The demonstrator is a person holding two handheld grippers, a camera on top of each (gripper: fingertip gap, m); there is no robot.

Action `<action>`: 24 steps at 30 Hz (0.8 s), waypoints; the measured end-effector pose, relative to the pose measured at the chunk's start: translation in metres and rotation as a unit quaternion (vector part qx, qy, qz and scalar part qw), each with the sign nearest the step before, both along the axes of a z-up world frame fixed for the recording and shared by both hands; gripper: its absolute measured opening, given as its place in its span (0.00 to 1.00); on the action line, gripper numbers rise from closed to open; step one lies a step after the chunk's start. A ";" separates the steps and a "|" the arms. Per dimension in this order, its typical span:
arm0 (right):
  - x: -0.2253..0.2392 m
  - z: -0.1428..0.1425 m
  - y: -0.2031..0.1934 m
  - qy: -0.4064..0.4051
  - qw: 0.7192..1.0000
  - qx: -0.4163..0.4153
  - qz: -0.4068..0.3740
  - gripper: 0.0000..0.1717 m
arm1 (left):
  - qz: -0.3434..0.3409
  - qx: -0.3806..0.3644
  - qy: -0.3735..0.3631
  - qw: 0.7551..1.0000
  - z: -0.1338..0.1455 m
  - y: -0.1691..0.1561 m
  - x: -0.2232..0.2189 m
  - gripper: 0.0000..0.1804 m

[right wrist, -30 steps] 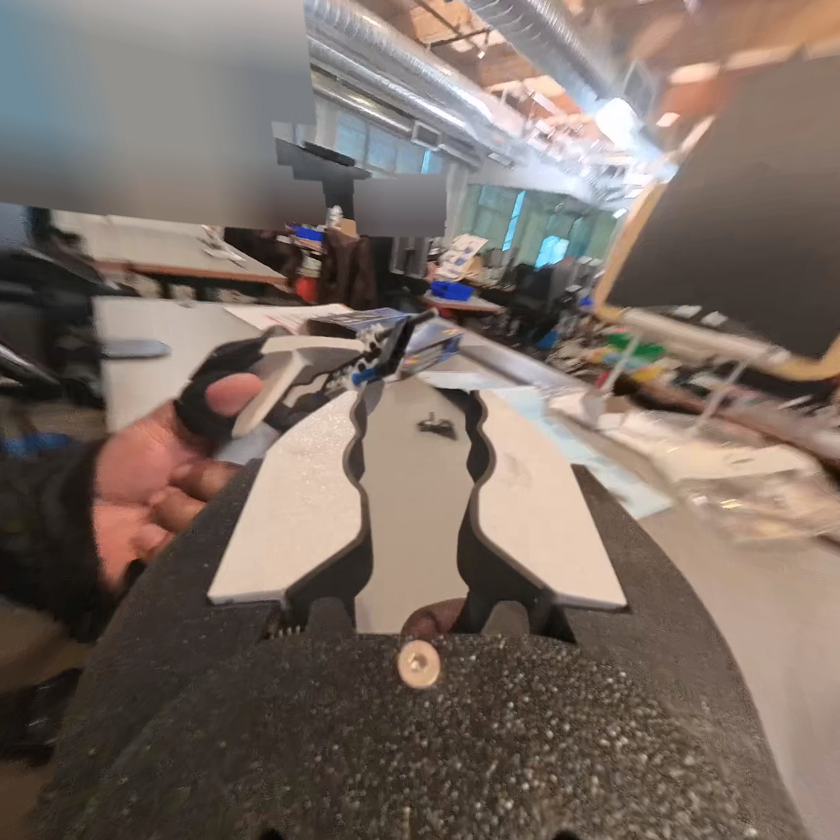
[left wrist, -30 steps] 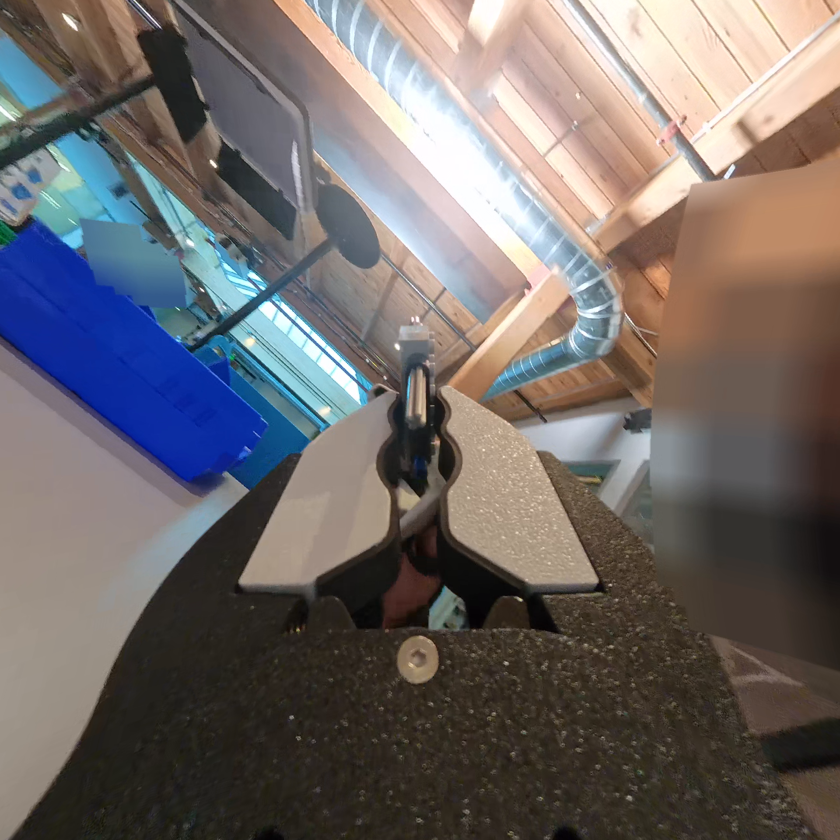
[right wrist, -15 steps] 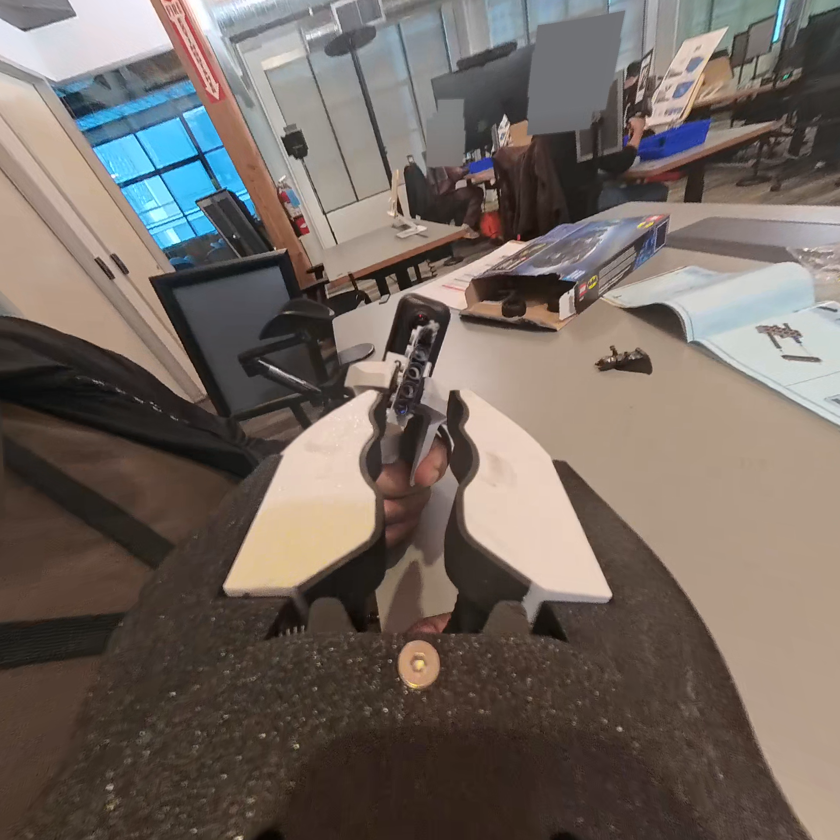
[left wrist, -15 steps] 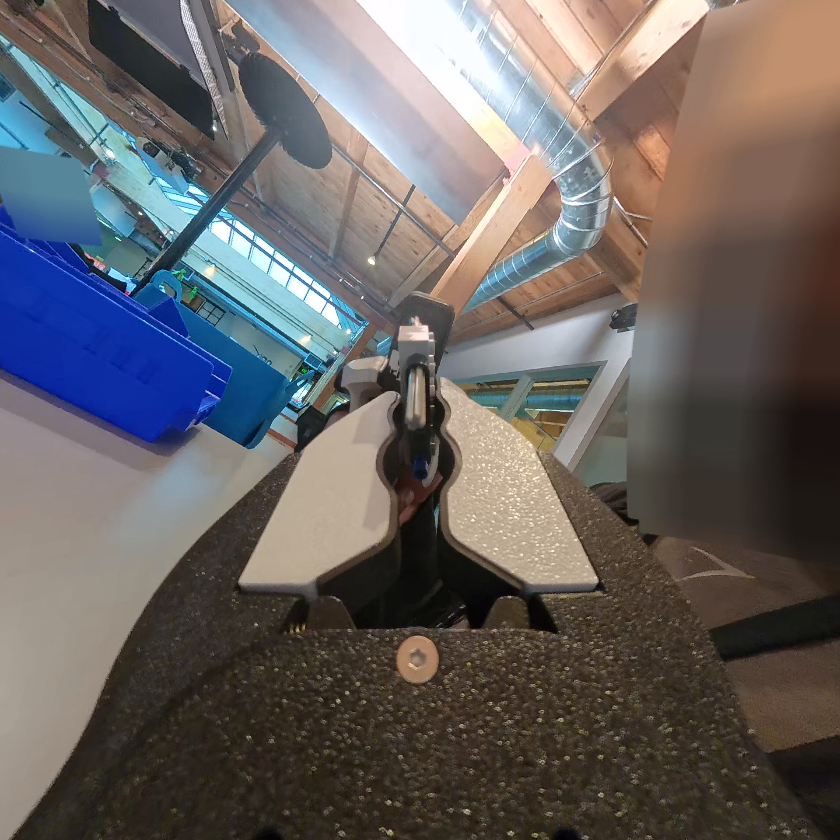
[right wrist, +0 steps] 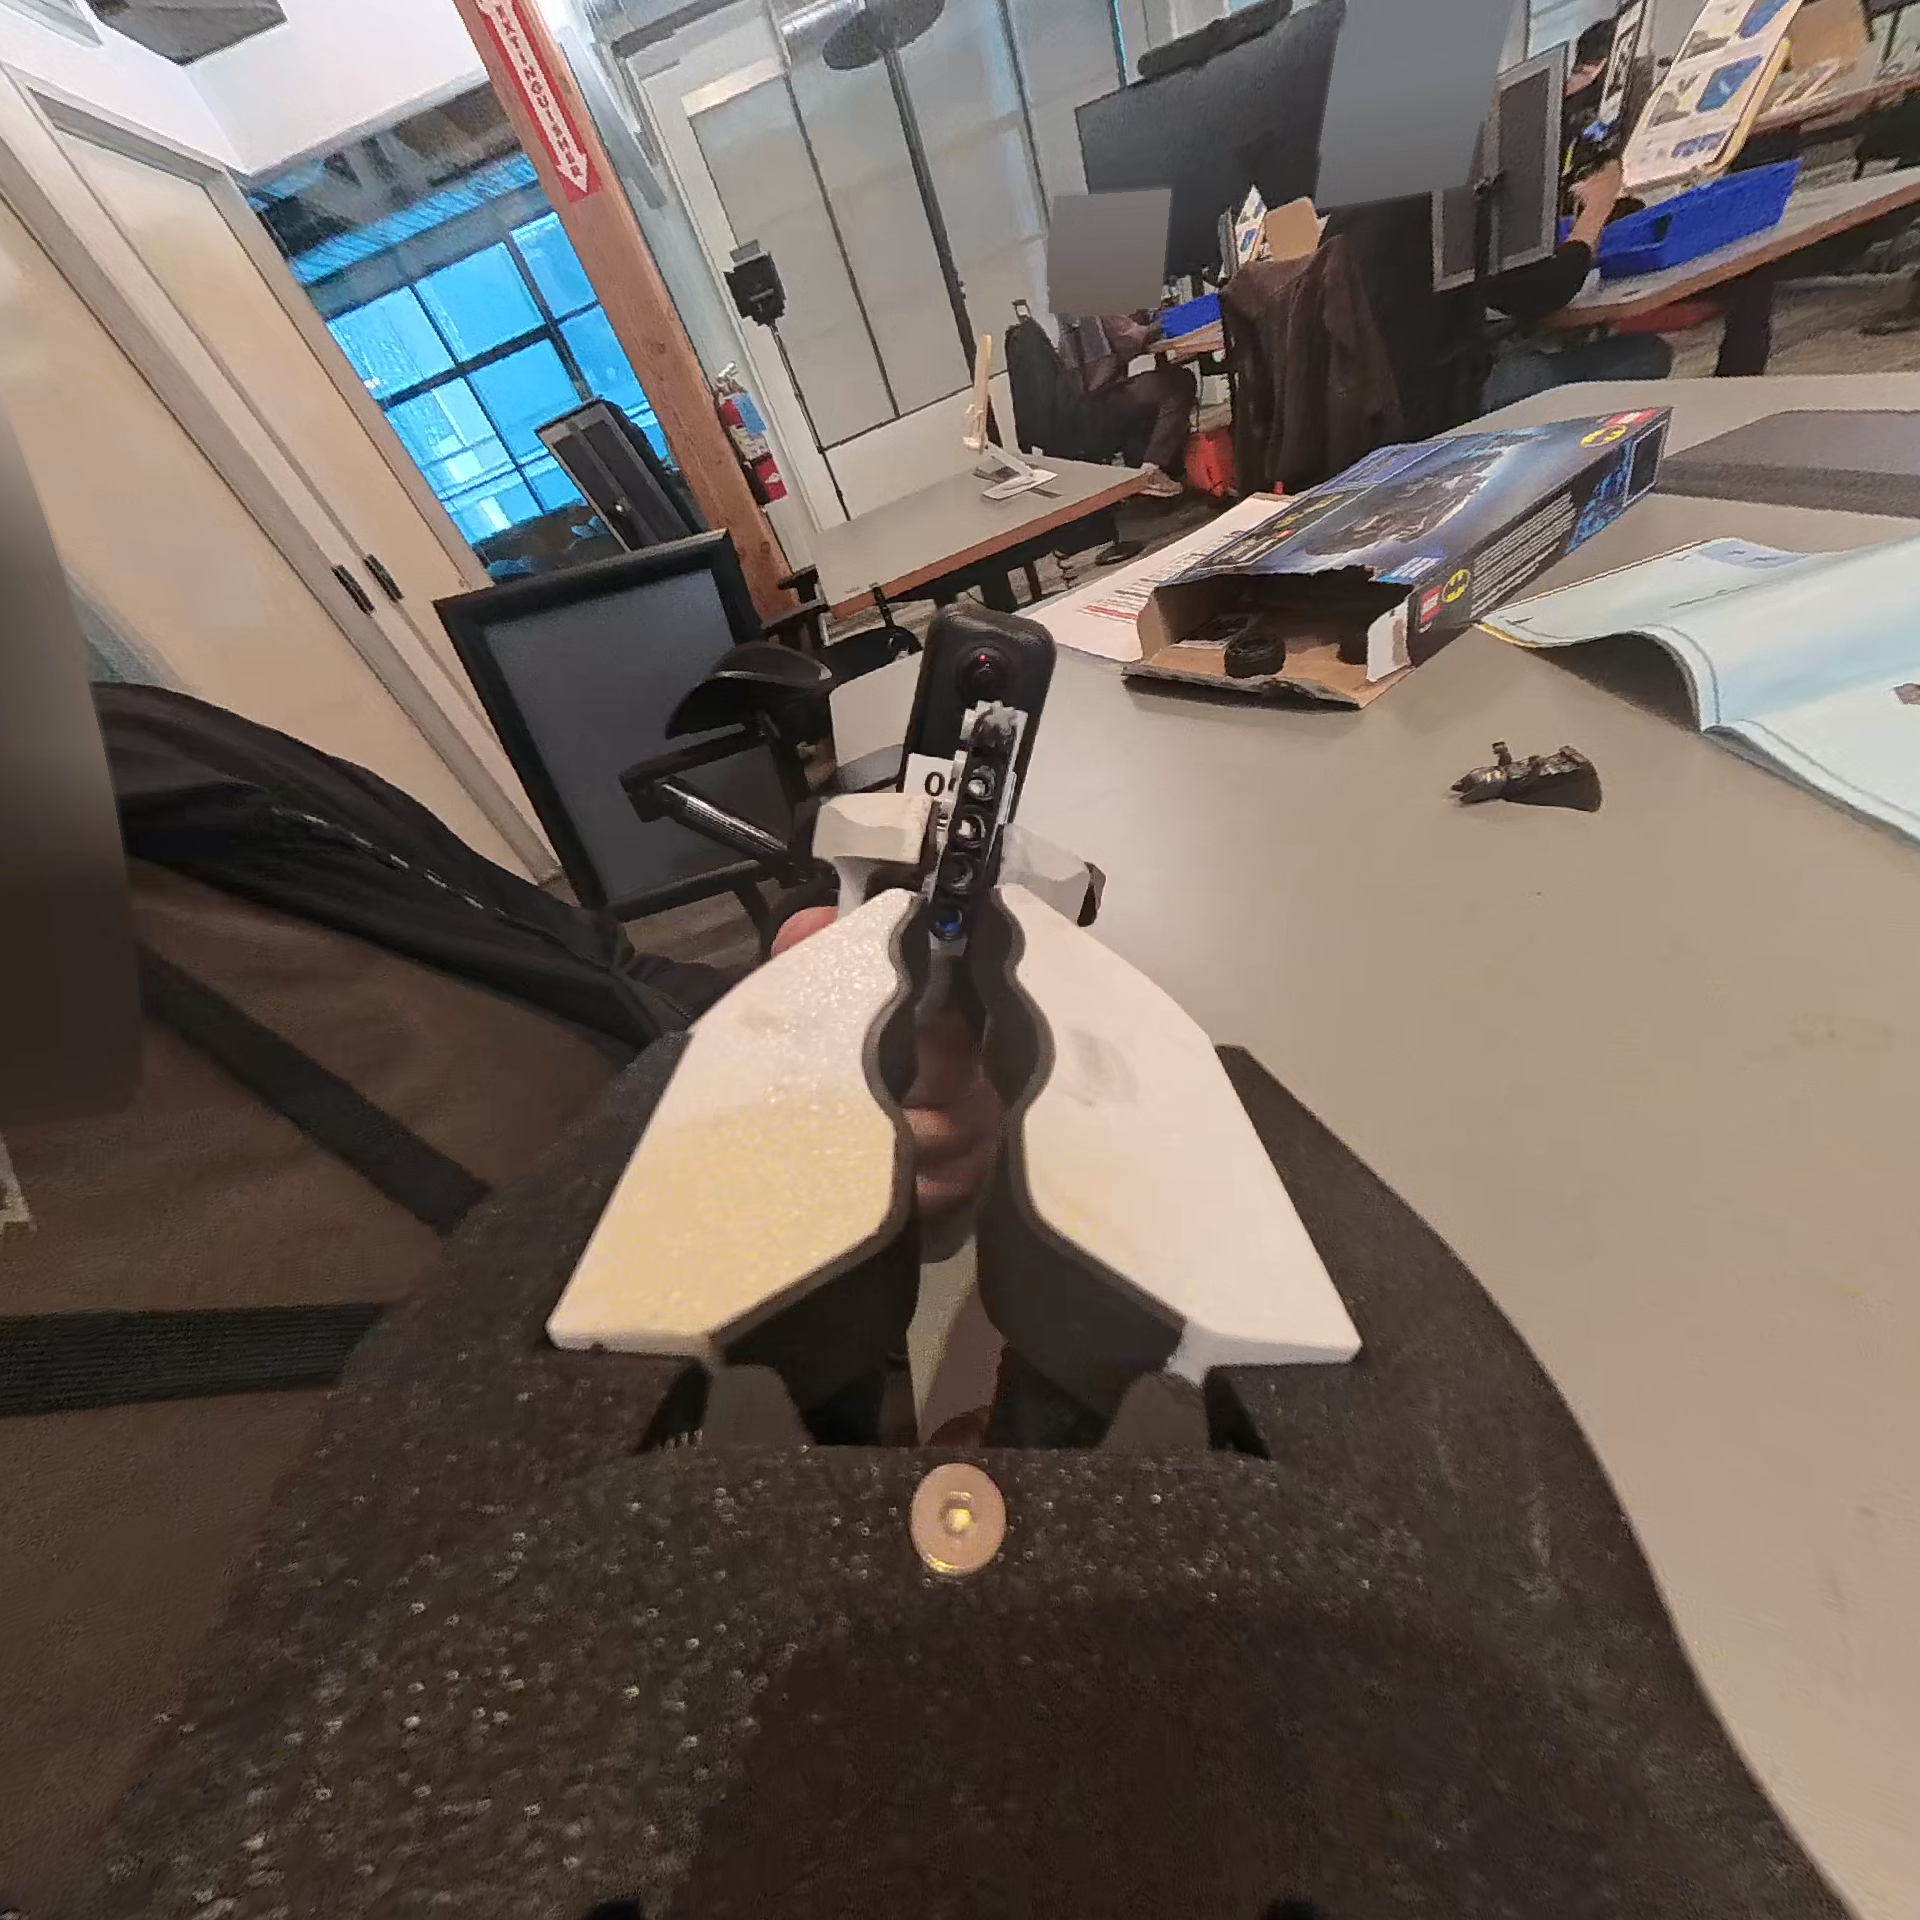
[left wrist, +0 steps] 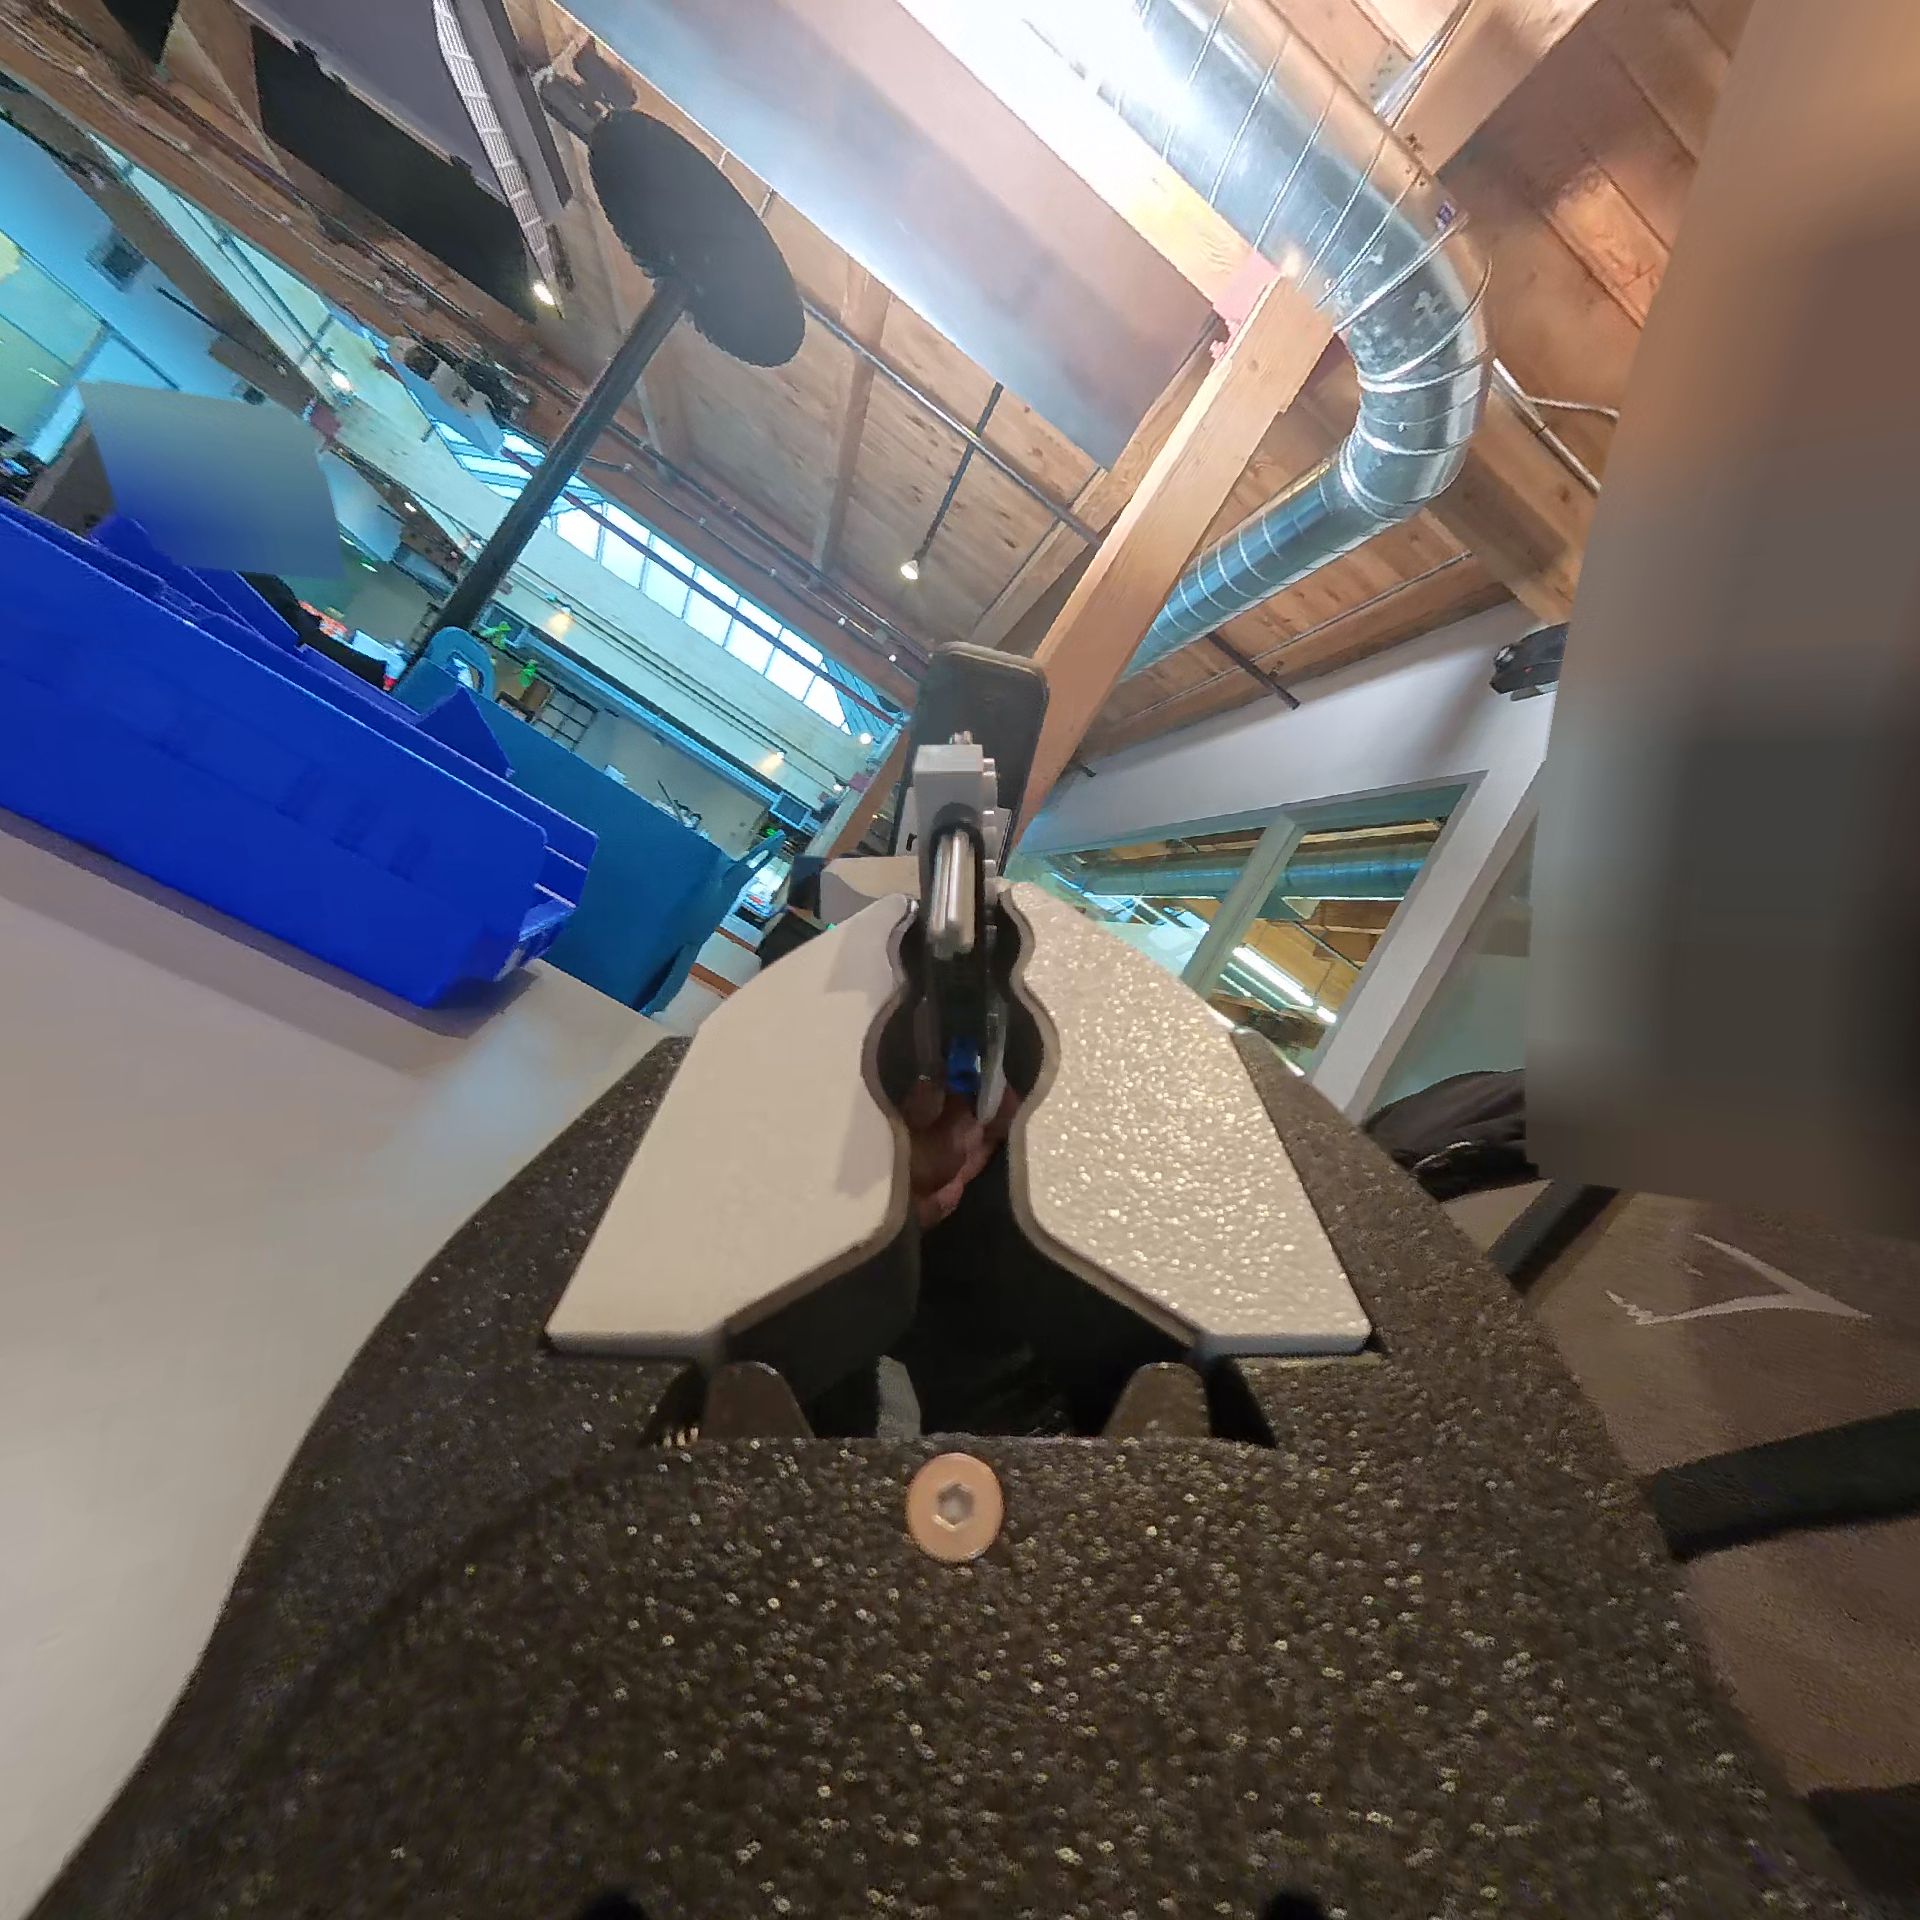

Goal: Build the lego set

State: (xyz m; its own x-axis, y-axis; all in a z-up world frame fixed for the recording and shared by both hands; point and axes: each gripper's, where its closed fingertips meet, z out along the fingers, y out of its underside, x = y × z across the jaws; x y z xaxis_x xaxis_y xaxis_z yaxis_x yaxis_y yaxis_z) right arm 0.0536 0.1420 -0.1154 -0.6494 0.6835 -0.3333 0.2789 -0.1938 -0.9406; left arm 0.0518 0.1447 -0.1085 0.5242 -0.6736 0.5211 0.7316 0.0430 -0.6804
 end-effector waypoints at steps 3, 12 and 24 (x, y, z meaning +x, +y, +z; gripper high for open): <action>0.000 0.000 -0.001 -0.009 0.999 -0.030 0.007 0.05 | 0.017 0.005 0.010 1.000 0.001 0.000 0.000 0.07; -0.003 -0.003 0.002 -0.015 0.999 -0.034 -0.007 0.05 | 0.035 -0.003 0.003 0.999 -0.001 0.003 -0.005 0.07; -0.010 -0.008 0.000 -0.015 0.999 -0.052 -0.010 0.05 | 0.030 -0.003 -0.039 0.999 -0.001 0.004 -0.015 0.07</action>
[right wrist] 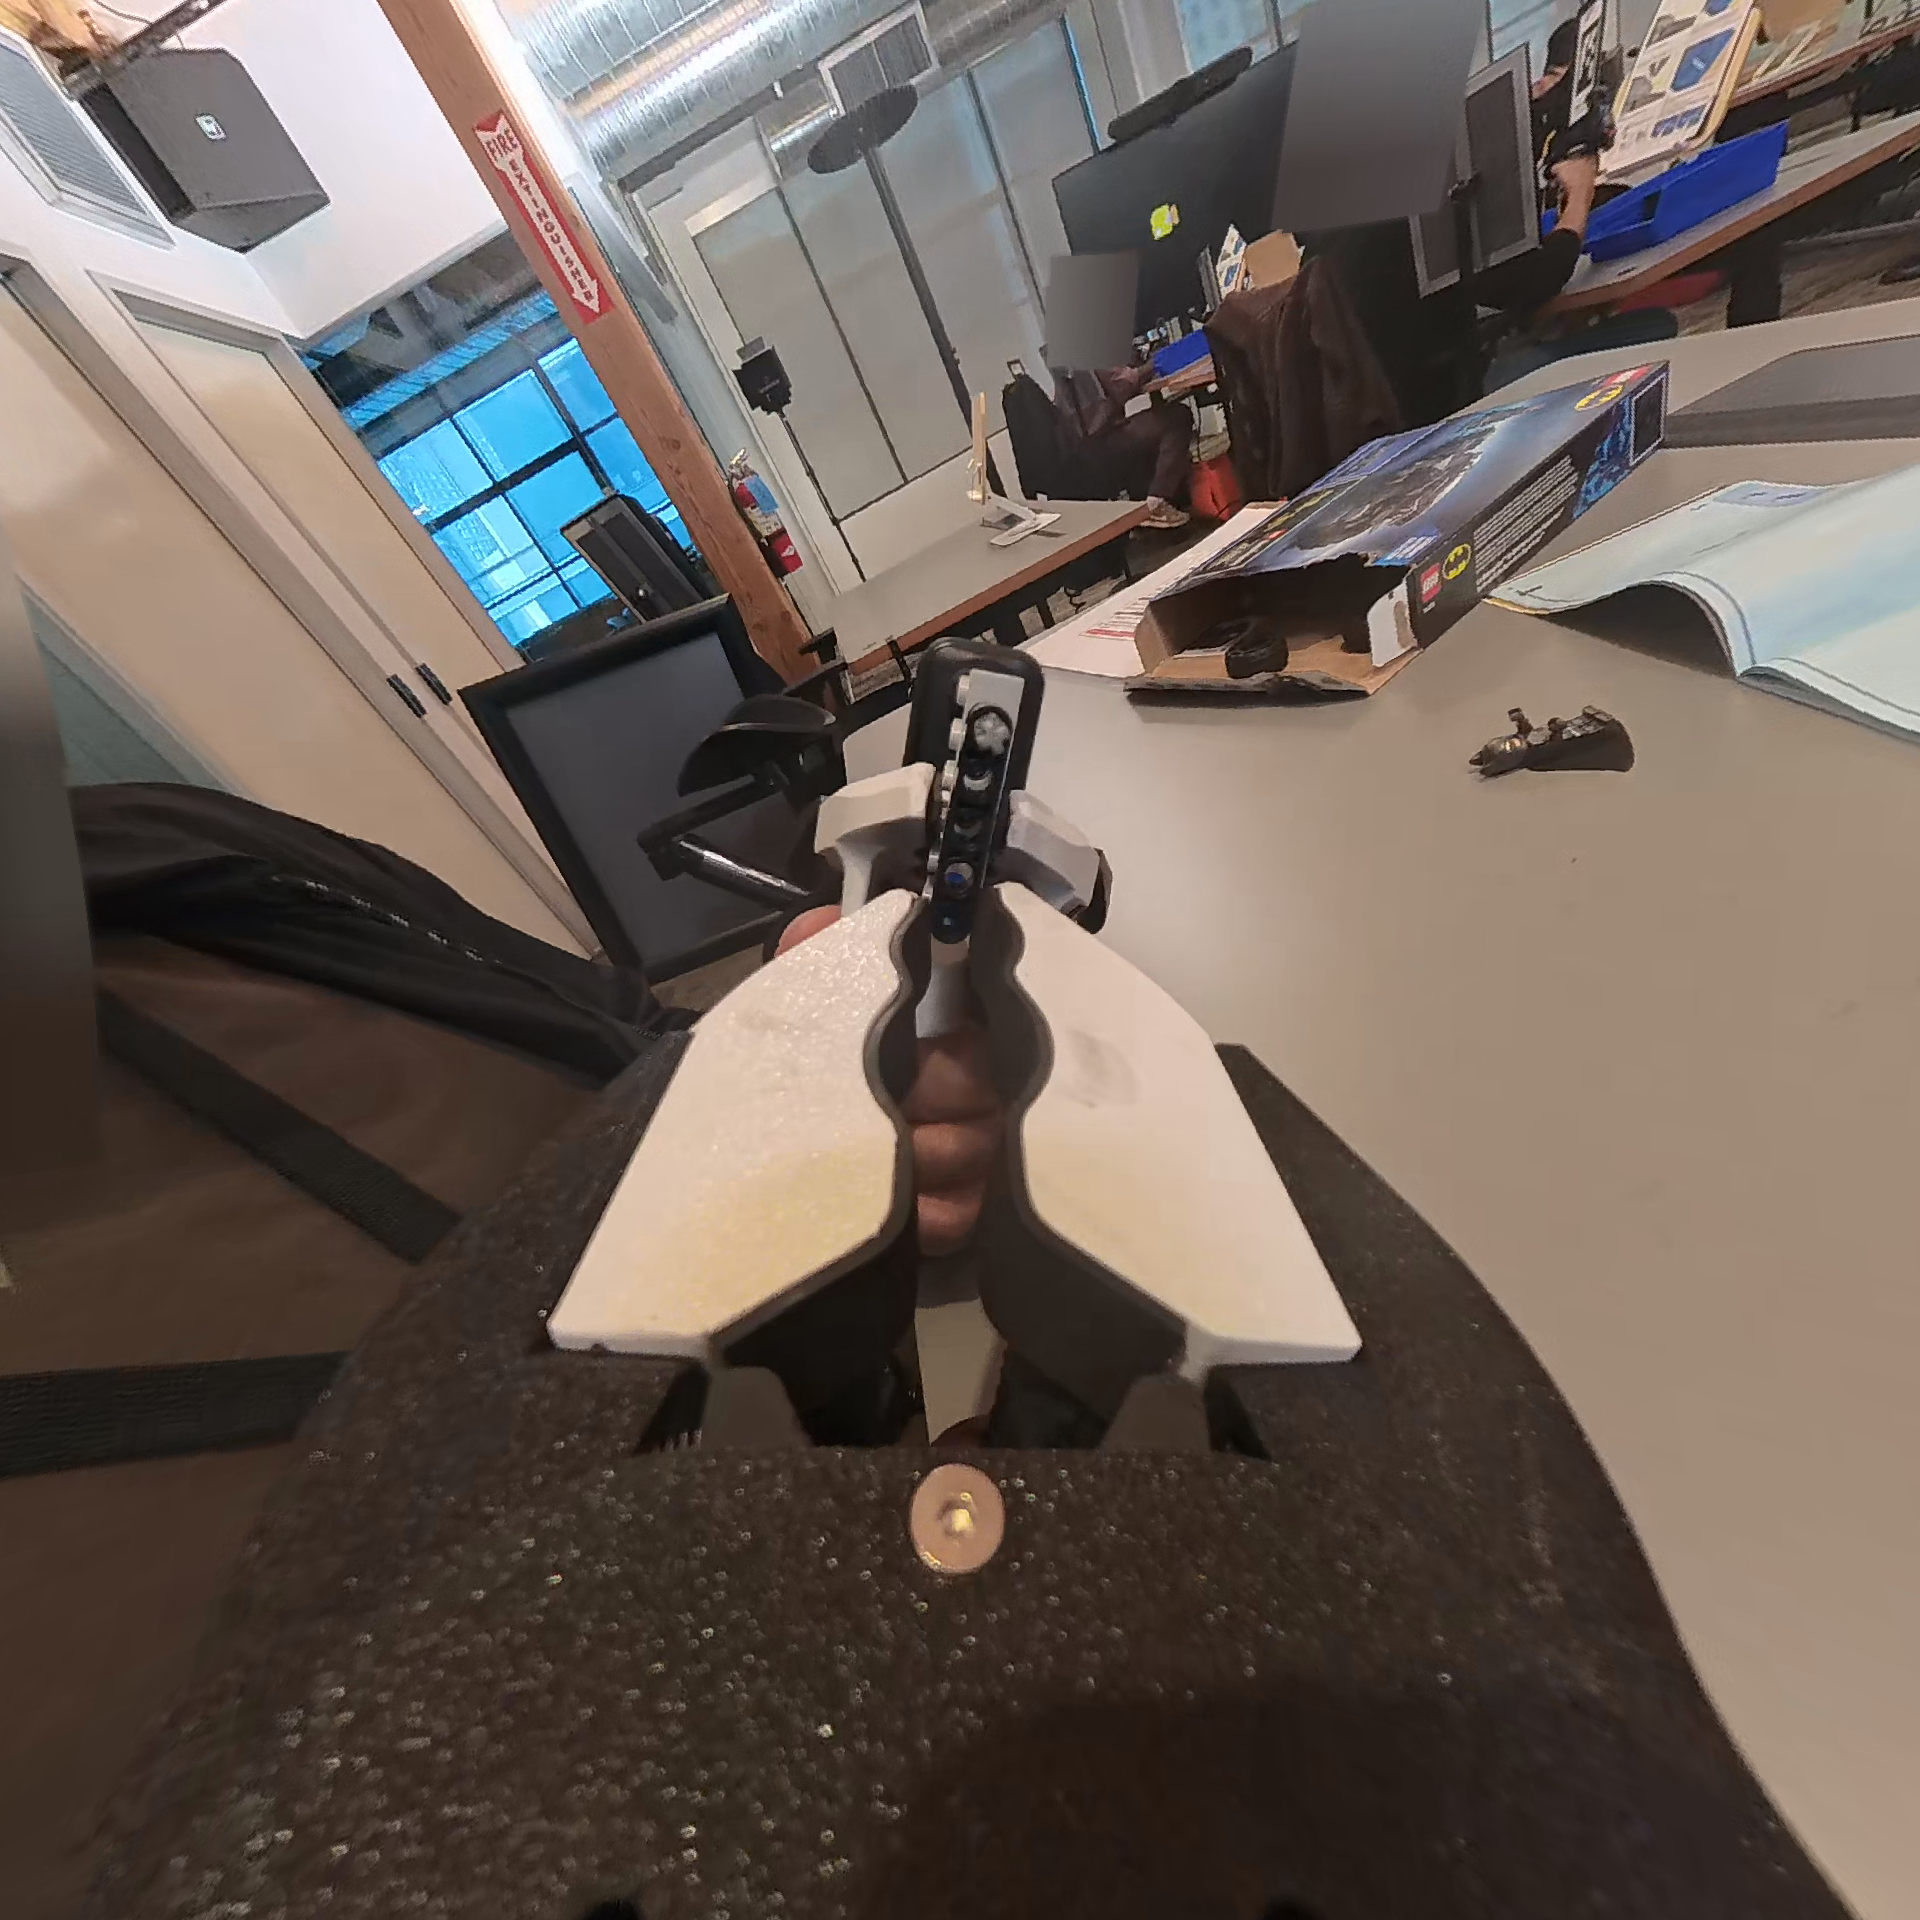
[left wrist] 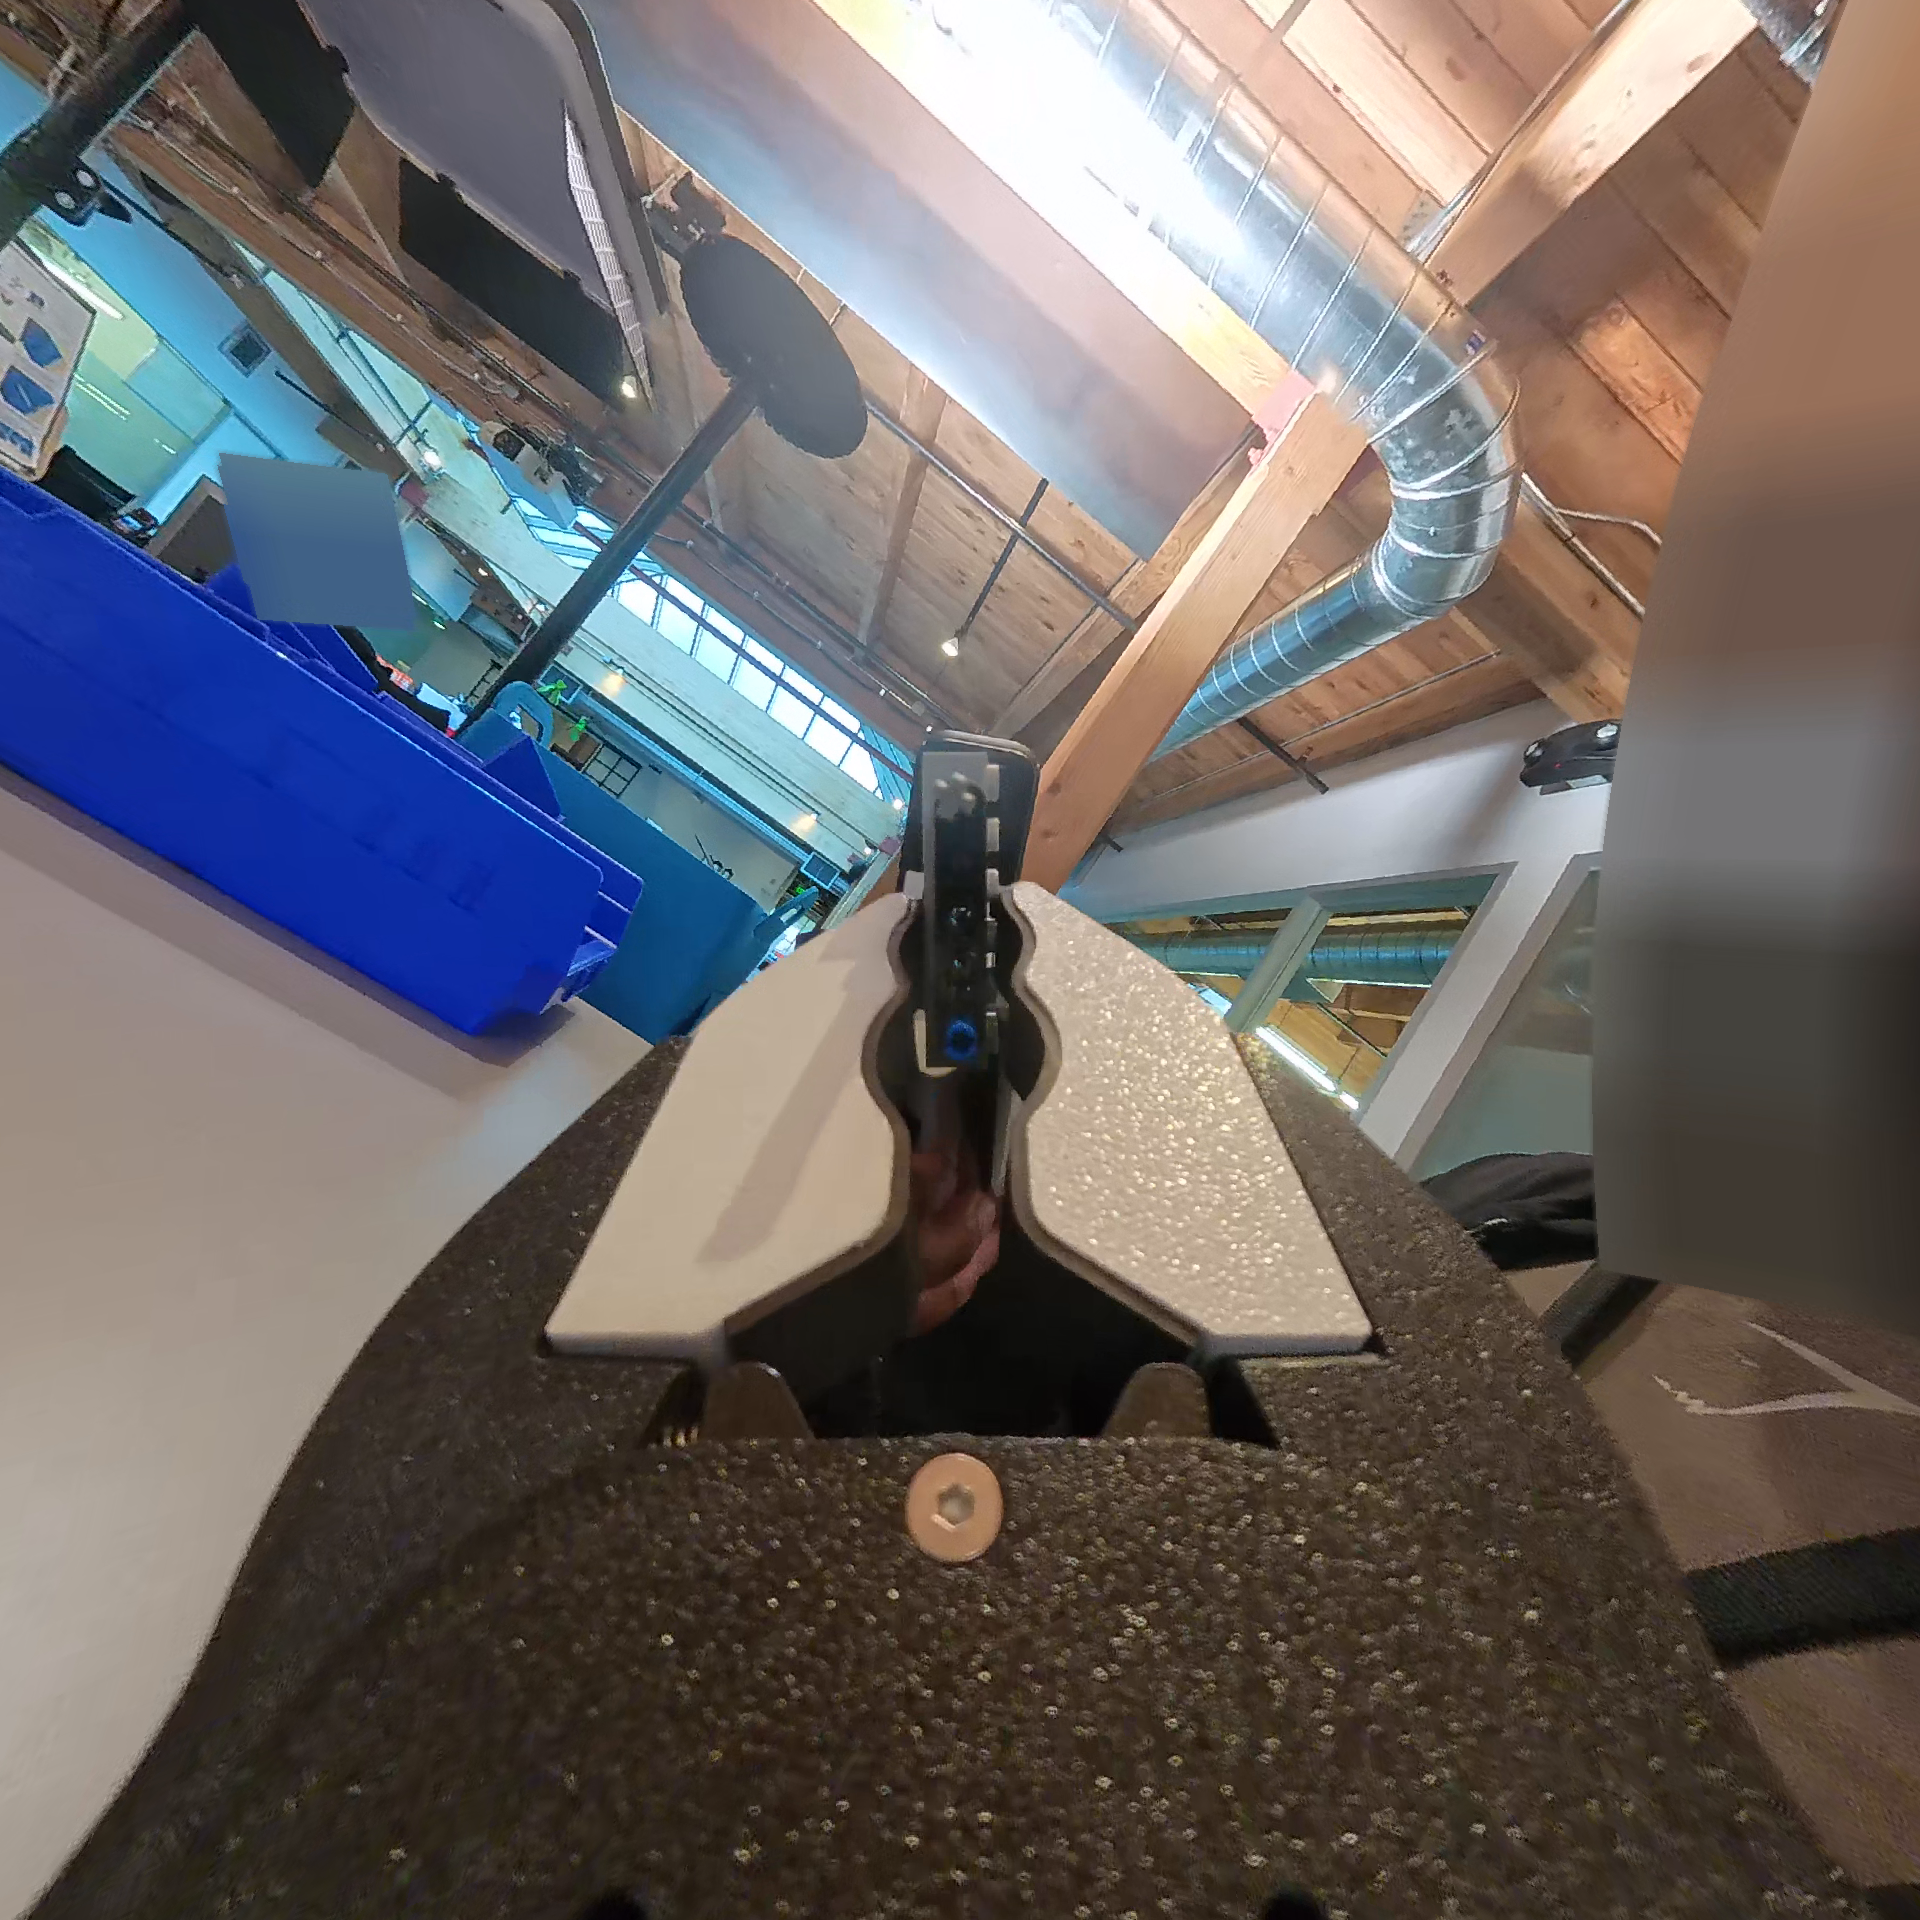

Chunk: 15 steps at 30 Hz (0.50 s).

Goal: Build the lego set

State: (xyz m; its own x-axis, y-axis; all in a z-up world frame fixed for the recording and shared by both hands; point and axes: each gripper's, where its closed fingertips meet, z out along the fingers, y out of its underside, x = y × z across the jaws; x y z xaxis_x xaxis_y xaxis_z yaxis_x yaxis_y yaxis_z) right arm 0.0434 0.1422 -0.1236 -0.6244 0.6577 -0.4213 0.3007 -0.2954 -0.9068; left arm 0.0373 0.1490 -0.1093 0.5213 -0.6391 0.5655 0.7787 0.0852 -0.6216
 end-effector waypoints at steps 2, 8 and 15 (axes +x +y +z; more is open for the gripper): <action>-0.001 0.000 0.001 0.003 1.000 -0.003 -0.006 0.05 | -0.002 -0.002 -0.004 1.000 0.000 0.000 -0.001 0.07; -0.006 -0.005 0.008 0.004 0.999 -0.018 -0.032 0.05 | 0.008 -0.028 -0.014 0.999 -0.005 0.007 -0.004 0.07; -0.007 -0.008 0.009 0.000 0.999 -0.017 -0.031 0.05 | 0.004 -0.050 -0.005 0.999 -0.010 0.011 0.000 0.07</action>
